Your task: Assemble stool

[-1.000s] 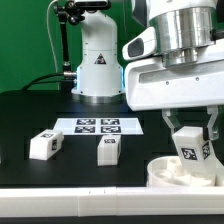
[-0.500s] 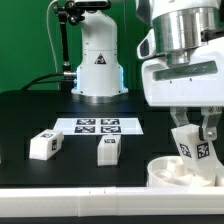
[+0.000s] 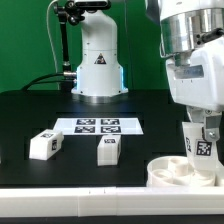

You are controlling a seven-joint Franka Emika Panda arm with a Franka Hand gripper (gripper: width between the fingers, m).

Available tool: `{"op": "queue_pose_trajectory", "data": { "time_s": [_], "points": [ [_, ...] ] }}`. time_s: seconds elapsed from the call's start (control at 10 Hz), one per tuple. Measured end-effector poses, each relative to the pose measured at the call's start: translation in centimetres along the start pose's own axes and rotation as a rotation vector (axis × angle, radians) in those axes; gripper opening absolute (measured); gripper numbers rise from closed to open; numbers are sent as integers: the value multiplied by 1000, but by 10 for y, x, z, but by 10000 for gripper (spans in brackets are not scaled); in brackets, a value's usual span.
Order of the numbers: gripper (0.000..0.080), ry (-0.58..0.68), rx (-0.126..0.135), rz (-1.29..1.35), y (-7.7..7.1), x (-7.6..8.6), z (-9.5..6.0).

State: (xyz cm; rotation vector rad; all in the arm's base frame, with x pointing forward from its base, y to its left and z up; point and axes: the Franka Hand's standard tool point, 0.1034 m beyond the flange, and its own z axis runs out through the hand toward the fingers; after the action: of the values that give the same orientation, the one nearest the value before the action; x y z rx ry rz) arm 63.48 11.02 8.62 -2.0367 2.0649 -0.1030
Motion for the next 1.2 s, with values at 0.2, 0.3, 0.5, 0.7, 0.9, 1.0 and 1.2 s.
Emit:
{"op": "queue_pose_trajectory", "data": {
  "time_s": [0.2,0.3,0.5,0.7,0.9,1.0,1.2],
  "points": [
    [344,-24,1,131,1,-4,0],
    [344,-36,0,194,1,-3,0],
    [343,-50,-9,294,3,-1,1],
    [500,-50,-7,237,3,-1,0],
    [601,-48,8,118,-3,10,-7],
    [641,-49,14,85,-5,12,-11],
    [647,-49,26,-59,-6,13,-18]
  ]
}}
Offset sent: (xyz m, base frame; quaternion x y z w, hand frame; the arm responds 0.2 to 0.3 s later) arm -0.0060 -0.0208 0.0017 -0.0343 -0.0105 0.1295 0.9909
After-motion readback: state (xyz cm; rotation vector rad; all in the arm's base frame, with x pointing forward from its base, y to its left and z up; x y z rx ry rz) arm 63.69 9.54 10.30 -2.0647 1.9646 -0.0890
